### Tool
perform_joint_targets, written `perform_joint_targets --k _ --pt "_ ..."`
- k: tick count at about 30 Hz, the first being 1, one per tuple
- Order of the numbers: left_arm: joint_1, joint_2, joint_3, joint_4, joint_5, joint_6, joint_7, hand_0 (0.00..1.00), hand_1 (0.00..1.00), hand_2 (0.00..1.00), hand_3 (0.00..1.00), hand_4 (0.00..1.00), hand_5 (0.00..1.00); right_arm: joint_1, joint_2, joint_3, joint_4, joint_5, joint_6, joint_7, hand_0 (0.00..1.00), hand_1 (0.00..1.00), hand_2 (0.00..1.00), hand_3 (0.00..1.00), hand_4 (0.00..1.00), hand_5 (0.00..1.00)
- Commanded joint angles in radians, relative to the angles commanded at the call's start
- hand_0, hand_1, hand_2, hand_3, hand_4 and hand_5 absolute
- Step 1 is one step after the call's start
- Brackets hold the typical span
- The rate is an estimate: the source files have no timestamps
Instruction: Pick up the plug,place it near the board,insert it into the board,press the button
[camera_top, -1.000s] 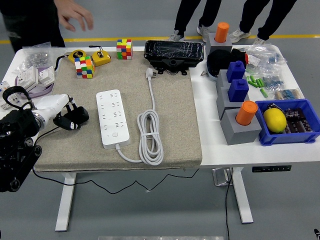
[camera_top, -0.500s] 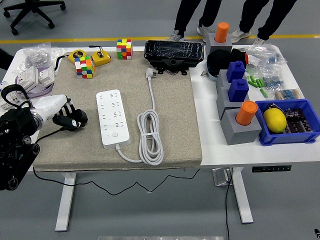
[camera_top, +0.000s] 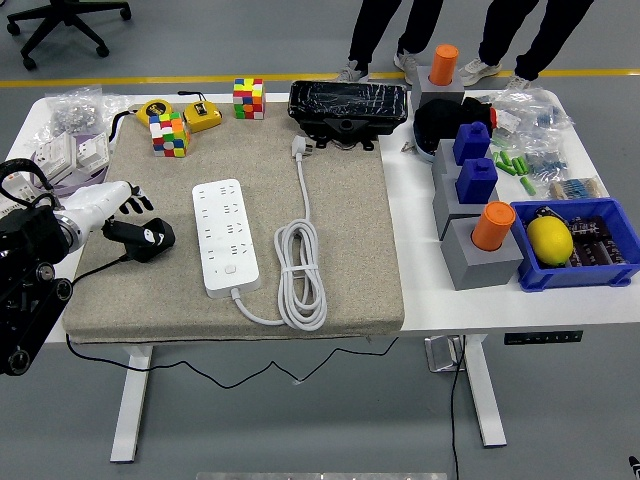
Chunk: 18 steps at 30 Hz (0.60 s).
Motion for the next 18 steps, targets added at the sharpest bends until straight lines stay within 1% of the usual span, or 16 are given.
perform_joint_targets --k 1,4,6,7,10,12,13,15,18 --pt "0.004 -0.002 -0.01 -0.009 -0.019 0.013 -0.005 0.935 0.974 0.955 0.91 0.998 0.998 0.0 0.0 0.0 0.0 0.001 0.0 0.0 0.831 0.728 0.715 0.762 0.998 0.998" --pt "0.025 -0.014 -0.044 -0.048 -0.09 0.054 -0.022 0.935 0.974 0.955 0.91 0.998 0.998 0.001 0.001 -0.001 0.0 0.001 0.0 0.0 0.831 0.728 0.715 0.762 0.998 0.998" --pt "0.045 -0.029 -0.072 -0.077 -0.154 0.083 -0.039 0.935 0.974 0.955 0.91 0.998 0.998 0.002 0.001 -0.003 0.0 0.002 0.0 0.0 0.831 0.728 0.715 0.762 0.998 0.998" --pt "0.059 -0.043 -0.089 -0.094 -0.188 0.102 -0.054 0.998 0.998 0.998 0.998 0.998 0.998 0.003 0.001 -0.003 0.0 0.004 0.0 0.0 0.831 0.727 0.716 0.762 0.998 0.998" --pt "0.1 -0.085 -0.129 -0.138 -0.298 0.154 -0.091 0.998 0.998 0.998 0.998 0.998 0.998 0.006 0.005 -0.002 0.0 0.002 0.001 -0.001 0.831 0.727 0.716 0.762 0.998 0.998" --pt "0.136 -0.117 -0.154 -0.171 -0.391 0.193 -0.131 0.998 0.998 0.998 0.998 0.998 0.998 0.007 0.008 0.0 0.0 -0.001 0.001 0.001 0.831 0.727 0.716 0.762 0.998 0.998" --pt "0.145 -0.126 -0.16 -0.18 -0.425 0.203 -0.144 0.998 0.998 0.998 0.998 0.998 0.998 0.008 0.008 0.001 0.0 -0.003 0.002 0.001 0.831 0.729 0.716 0.762 0.998 0.998" --pt "0.176 -0.152 -0.185 -0.206 -0.507 0.228 -0.186 0.998 0.998 0.998 0.998 0.998 0.998 0.007 0.012 0.005 0.0 -0.007 0.002 0.001 0.831 0.729 0.716 0.762 0.998 0.998" --pt "0.214 -0.181 -0.218 -0.235 -0.565 0.23 -0.207 0.998 0.998 0.998 0.998 0.998 0.998 0.004 0.017 0.013 0.0 -0.018 0.002 0.0 0.831 0.729 0.716 0.762 0.998 0.998"
